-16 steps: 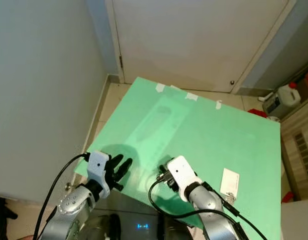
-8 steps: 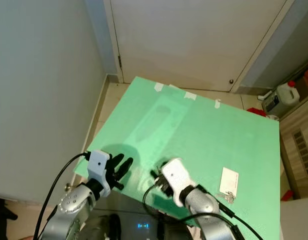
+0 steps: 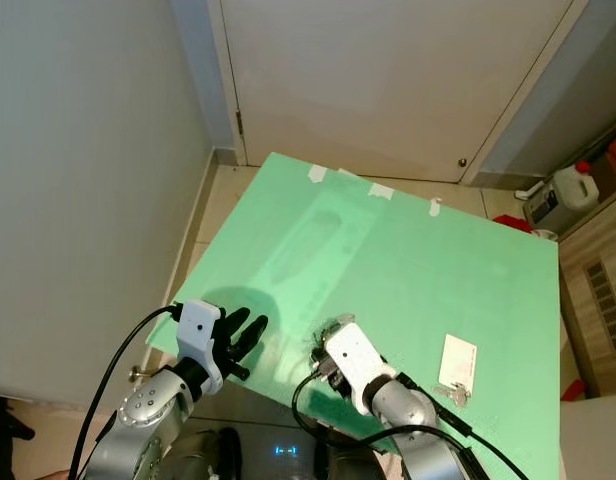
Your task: Hang keys on a hook
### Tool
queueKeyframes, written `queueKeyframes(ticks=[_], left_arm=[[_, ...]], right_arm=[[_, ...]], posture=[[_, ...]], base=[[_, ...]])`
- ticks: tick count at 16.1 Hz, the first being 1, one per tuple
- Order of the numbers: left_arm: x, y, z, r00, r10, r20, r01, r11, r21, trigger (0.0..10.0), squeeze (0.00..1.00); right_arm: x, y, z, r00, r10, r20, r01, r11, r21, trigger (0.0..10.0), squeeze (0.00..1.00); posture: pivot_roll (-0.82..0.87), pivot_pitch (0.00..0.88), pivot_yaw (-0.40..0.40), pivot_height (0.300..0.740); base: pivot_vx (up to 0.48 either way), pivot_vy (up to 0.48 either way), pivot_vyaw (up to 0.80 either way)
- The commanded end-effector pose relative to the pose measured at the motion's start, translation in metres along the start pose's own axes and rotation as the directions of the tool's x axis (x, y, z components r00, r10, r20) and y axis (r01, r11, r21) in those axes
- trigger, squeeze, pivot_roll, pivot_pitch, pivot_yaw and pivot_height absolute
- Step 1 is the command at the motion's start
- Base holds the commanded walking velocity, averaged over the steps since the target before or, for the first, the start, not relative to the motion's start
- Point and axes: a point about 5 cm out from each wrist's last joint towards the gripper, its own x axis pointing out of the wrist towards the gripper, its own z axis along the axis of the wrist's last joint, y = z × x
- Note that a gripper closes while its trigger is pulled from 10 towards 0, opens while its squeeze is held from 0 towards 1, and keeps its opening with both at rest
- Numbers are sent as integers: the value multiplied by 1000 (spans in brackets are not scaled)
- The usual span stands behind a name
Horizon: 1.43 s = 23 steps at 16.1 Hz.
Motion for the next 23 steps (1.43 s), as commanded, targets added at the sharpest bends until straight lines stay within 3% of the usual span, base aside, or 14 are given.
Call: queueKeyframes(ticks=[1, 2, 3, 4, 5, 7, 8, 10, 12, 15, 18, 19, 22, 23], left_arm=[[-2, -3, -1, 1000, -13, -4, 13, 1000, -10, 10000, 0], [-2, -3, -1, 1000, -14, -4, 14, 1000, -11, 10000, 0], [-2, -3, -1, 1000, -13, -4, 13, 1000, -13, 10000, 0], [-2, -3, -1, 1000, -14, -4, 14, 1000, -13, 10000, 0], [-2, -4, -1, 1000, -15, -4, 15, 1000, -13, 10000, 0], [-3, -4, -2, 1000, -16, -4, 15, 1000, -15, 10000, 0], [-3, -3, -1, 1000, -14, -3, 14, 1000, -16, 10000, 0], [-3, -3, -1, 1000, -14, -2, 14, 1000, -16, 10000, 0], [-4, -4, -1, 1000, -15, -3, 14, 1000, -17, 10000, 0], [-4, -4, -1, 1000, -15, -2, 15, 1000, -20, 10000, 0], [-4, -5, -1, 1000, -14, -3, 14, 1000, -25, 10000, 0], [-4, -5, -1, 1000, -15, -2, 15, 1000, -25, 10000, 0], [-4, -5, 0, 1000, -16, 0, 16, 999, -28, 10000, 0], [-4, -6, 0, 1000, -17, 1, 17, 999, -30, 10000, 0]], right_arm=[[2, 3, -6, 999, 2, -37, -2, 1000, 0, 9451, 0], [3, 4, -6, 999, -2, -38, 2, 1000, 5, 8863, 0], [4, 4, -6, 999, -5, -39, 6, 1000, 6, 6510, 0], [6, 2, -6, 999, -21, -41, 21, 1000, 7, 3294, 0], [6, 2, -6, 999, -26, -41, 26, 1000, 7, 3059, 0], [10, 0, -3, 998, -51, -29, 52, 999, 17, 3529, 0], [11, -2, 1, 998, -62, -15, 63, 998, 15, 4471, 0], [12, -2, 3, 998, -68, -11, 68, 998, 11, 6627, 0], [12, -3, 3, 997, -77, -10, 77, 997, -3, 10000, 0], [13, -3, 4, 997, -82, -12, 81, 997, -16, 10000, 0], [16, -4, 15, 995, -98, 36, 96, 993, 64, 10000, 0], [17, -6, 17, 993, -106, 43, 102, 992, 74, 10000, 1000], [17, -9, 16, 991, -128, 30, 125, 989, 78, 10000, 957], [18, -9, 16, 992, -128, 22, 126, 989, 78, 10000, 0]], posture=[[47, 210, 6, 740], [46, 210, 7, 740], [46, 210, 7, 740], [48, 211, 6, 740], [49, 211, 6, 740], [49, 212, 8, 740], [50, 214, 8, 740], [50, 216, 9, 740], [50, 217, 8, 740], [50, 223, 7, 740], [51, 222, 5, 740], [51, 224, 6, 740], [52, 227, 4, 740], [51, 229, 3, 740]], base=[[0, 0, 0], [0, 0, 0], [0, 0, 0], [0, 0, 0], [0, 0, 0], [0, 0, 0], [0, 0, 0], [0, 0, 0], [0, 0, 0], [0, 0, 0], [0, 0, 0], [0, 0, 0], [0, 0, 0], [0, 0, 0]])
